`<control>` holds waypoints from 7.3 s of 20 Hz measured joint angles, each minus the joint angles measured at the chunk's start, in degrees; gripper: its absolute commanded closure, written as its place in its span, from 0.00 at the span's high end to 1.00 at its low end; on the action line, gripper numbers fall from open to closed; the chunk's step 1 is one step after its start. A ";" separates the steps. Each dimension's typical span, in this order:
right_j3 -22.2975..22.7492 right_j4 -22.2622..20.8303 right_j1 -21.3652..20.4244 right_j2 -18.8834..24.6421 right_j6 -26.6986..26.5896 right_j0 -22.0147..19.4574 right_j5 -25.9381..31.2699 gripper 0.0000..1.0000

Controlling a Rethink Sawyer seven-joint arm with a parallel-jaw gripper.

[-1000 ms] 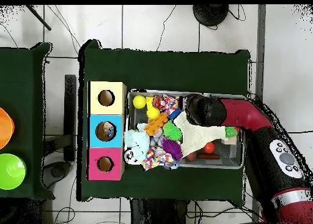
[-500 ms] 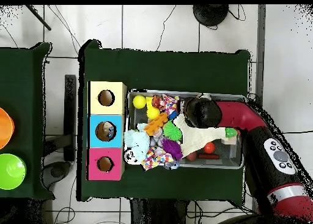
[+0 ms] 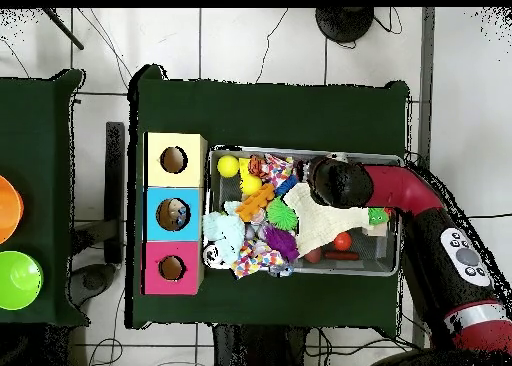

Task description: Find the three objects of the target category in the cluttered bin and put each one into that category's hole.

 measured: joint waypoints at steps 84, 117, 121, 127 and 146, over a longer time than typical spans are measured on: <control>27.15 5.15 -29.51 -4.41 -0.47 12.64 -1.19 0.00; 33.42 16.30 -31.36 -27.40 13.72 45.36 -14.35 0.00; 33.39 18.38 -30.74 -29.66 15.37 48.48 -16.14 0.00; 33.37 21.07 -30.25 -32.41 15.67 50.72 -17.15 0.00; 29.41 29.97 -26.55 -41.08 15.67 59.97 -18.01 0.00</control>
